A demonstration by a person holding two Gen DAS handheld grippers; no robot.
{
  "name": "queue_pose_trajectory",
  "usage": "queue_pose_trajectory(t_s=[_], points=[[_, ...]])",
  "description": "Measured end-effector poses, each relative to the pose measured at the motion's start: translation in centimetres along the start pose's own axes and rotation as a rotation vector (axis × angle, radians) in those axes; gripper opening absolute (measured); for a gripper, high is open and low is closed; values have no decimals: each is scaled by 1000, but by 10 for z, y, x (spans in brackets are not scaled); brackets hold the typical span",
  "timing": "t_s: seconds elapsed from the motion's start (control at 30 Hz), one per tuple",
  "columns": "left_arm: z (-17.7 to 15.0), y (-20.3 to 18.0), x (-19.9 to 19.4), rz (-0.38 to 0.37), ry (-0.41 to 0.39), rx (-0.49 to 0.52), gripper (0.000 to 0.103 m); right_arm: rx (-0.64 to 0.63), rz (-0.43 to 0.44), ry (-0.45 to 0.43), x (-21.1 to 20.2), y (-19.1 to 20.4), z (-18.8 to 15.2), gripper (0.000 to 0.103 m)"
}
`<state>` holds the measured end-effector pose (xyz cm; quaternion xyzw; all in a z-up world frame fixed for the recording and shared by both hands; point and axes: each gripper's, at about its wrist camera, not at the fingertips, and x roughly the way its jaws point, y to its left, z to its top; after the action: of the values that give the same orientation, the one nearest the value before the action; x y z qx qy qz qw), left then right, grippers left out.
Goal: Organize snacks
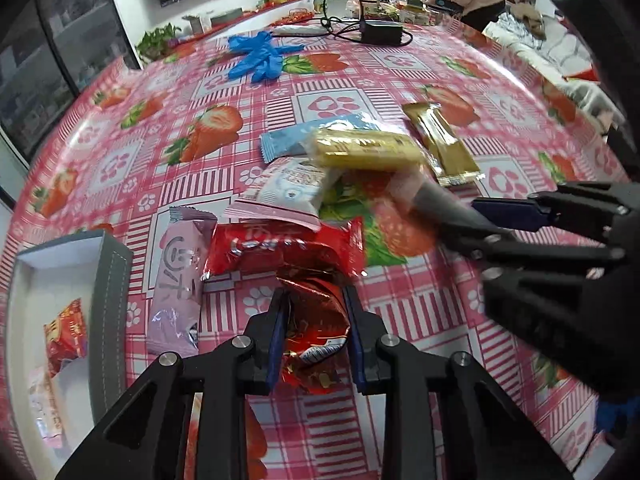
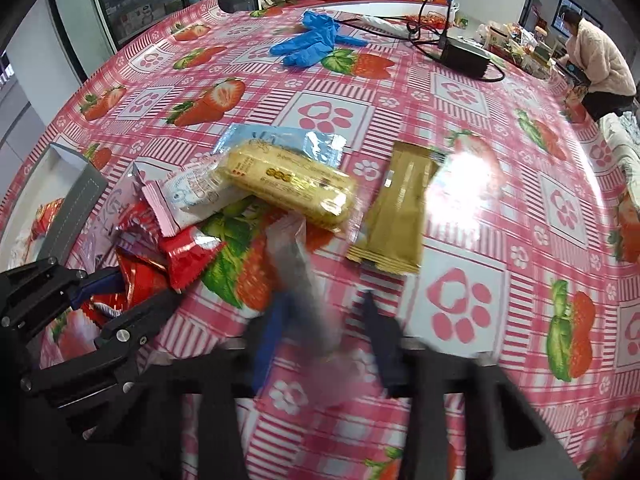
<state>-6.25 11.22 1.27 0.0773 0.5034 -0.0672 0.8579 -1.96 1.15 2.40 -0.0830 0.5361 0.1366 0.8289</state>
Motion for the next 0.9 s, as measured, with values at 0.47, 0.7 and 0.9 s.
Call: queue_pose_trajectory(t_s=[0.47,0.7,0.9], points=[[-92,13,-56,-22,-67,-60,81,159,15,-13,-72,-56,-141,54],[-87,8,-53,56,-81,30,82,231,4,-74,-77,-64,-127,99],[-88,6,-40,47,-86,-70,88,218,-33,-70,-44,-49,-74,99]])
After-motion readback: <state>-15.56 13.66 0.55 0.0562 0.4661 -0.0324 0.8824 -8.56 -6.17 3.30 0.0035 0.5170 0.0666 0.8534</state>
